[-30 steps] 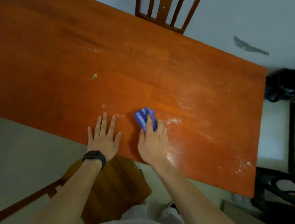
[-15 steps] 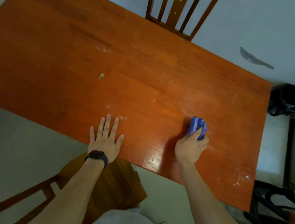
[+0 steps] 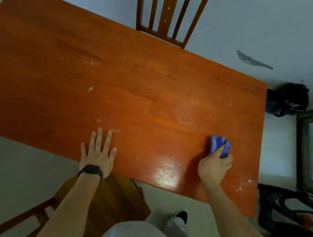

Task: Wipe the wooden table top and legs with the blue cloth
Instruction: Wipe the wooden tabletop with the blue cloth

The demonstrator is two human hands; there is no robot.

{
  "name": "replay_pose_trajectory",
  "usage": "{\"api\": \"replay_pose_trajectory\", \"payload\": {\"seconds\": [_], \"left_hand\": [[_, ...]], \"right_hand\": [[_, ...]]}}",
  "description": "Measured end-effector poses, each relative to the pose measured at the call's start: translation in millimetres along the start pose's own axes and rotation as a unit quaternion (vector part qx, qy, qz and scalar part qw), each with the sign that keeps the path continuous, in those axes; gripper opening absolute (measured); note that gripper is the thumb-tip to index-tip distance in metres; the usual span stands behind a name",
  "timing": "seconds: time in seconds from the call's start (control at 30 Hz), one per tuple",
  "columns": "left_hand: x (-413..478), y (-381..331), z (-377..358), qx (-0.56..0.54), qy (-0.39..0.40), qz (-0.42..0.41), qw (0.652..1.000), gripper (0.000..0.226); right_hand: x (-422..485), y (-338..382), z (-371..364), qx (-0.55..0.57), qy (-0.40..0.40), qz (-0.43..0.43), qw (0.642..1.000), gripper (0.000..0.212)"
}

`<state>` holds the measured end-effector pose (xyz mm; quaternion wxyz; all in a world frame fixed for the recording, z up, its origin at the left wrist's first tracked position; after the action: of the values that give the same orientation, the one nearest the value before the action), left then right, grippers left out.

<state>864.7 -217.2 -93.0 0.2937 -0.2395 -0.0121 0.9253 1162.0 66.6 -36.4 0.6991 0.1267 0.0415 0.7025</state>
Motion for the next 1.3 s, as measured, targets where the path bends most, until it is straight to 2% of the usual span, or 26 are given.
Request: {"api": "replay_pose_trajectory", "payload": {"seconds": [0.07,0.17,0.27,0.37,0.47,0.57,0.63,0.7,0.8,0.87,0.93,1.03,1.1,1.13,1.2,1.23,1.3], "left_hand": [[0.2,-0.7,2.1,0.01,-0.002,0.008,1.0,0.059],[-0.2,-3.6,5.2,0.029,0.012,0.021,0.999,0.058],[-2.8,-9.3,7.7,0.062,0.008,0.027,0.998,0.059],[-15.2,-23.8,10.0,0.045,-0.031,0.03,0.998,0.061],[-35.0,-65.8,2.2,0.039,-0.064,-0.009,0.997,0.064],[-61.1,-134.5,-12.8,0.022,-0.069,-0.078,0.994,0.068],[-75.4,-178.7,-25.2,0.011,-0.051,-0.098,0.994,0.067],[-86.4,-206.9,-43.6,0.017,-0.026,-0.092,0.995,0.066],[-90.1,-216.5,-65.3,0.033,0.018,-0.065,0.997,0.065],[-86.1,-215.2,-67.8,0.044,0.03,-0.061,0.997,0.065],[-86.2,-216.8,-68.1,0.052,0.047,-0.067,0.995,0.066],[-88.7,-220.3,-68.9,0.068,0.061,-0.064,0.994,0.066],[-89.0,-220.5,-68.9,0.078,0.069,-0.057,0.993,0.066],[-88.8,-220.2,-68.4,0.082,0.069,-0.056,0.993,0.065],[-86.9,-218.7,-66.3,0.095,0.063,-0.056,0.992,0.065],[-85.3,-218.4,-66.1,0.102,0.061,-0.056,0.991,0.065],[-83.9,-218.5,-66.7,0.116,0.065,-0.053,0.99,0.065]], "right_hand": [[-32.8,34.7,-8.6,0.056,0.021,0.096,0.994,0.063],[-125.0,98.7,-24.2,0.071,0.107,0.302,0.945,0.07],[-150.7,98.6,-27.4,0.055,0.14,0.379,0.913,0.074],[-87.7,33.5,-17.3,0.021,0.101,0.315,0.943,0.075],[-13.0,-59.0,1.0,-0.015,0.086,0.153,0.984,0.078],[28.2,-110.7,19.1,0.021,0.028,0.007,0.999,0.078],[25.4,-96.6,20.7,0.075,0.016,0.025,0.997,0.078],[-8.7,-51.0,14.6,0.114,0.061,0.151,0.98,0.076],[-69.8,-8.3,0.7,0.098,0.108,0.341,0.929,0.076],[-56.6,-22.0,-0.7,0.094,0.08,0.38,0.917,0.078],[-13.2,-67.5,-2.8,0.069,0.069,0.332,0.938,0.077],[64.5,-174.0,16.5,0.017,0.046,0.125,0.991,0.075],[90.2,-228.8,35.4,0.035,0.033,-0.004,0.999,0.075],[92.3,-240.3,40.1,0.049,0.035,-0.035,0.998,0.074],[79.4,-231.5,51.7,0.079,0.008,-0.023,0.997,0.071],[64.3,-215.5,56.5,0.092,-0.002,0.013,0.996,0.069],[20.5,-171.4,54.2,0.108,0.035,0.124,0.986,0.072]]}}
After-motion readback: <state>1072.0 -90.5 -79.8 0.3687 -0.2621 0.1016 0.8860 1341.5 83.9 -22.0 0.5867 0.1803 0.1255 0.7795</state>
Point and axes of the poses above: each hand's wrist, its own x-axis towards the middle knuckle, its own z-axis out of the back of the hand, y = z × x, the point moved 9 cm from there along x, towards the middle knuckle, and after that the axes turned 12 degrees about -y, right-handed, at the moved point
